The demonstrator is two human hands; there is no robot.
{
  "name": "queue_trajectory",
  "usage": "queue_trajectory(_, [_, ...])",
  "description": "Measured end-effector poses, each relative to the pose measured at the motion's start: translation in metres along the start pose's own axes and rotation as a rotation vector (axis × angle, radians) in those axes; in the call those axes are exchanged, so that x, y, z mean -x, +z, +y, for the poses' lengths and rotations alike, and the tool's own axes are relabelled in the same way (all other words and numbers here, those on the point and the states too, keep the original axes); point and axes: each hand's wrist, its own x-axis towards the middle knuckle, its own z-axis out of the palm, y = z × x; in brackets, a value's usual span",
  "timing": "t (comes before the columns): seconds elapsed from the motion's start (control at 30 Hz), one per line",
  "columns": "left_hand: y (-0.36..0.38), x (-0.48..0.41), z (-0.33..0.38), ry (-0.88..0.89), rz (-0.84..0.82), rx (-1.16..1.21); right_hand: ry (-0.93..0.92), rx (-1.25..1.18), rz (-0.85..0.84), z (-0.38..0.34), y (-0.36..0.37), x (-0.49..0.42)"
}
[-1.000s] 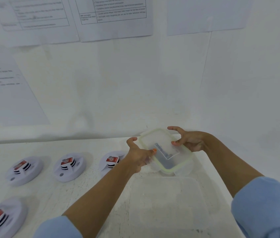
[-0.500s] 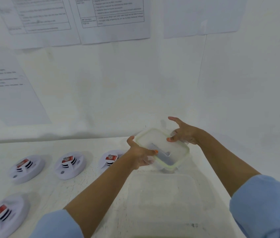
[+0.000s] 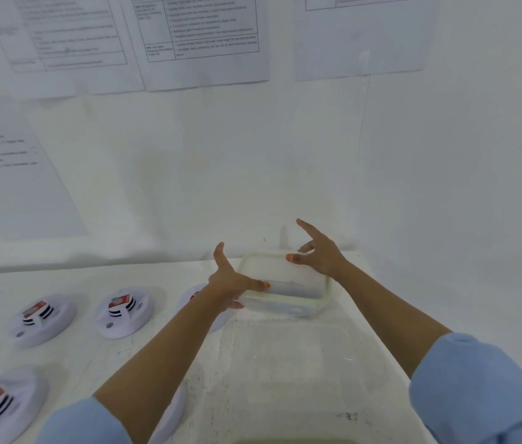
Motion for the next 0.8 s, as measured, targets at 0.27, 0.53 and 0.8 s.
queue_trajectory(0.27, [-0.020,-0.010,0.006,-0.082,0.041,0.366,0.337,-0.206,-0.069,-0.005,-0.045,0.024])
queue_trajectory(0.53, [-0.024,-0.007,0.003,-0.150,0.044,0.411,0.387,-0.378,-0.038,-0.004,-0.041,0.036])
queue_trajectory(0.8, [-0.032,-0.001,0.005,-0.103,0.068,0.342,0.337,-0.540,0.079,-0.007,-0.044,0.036])
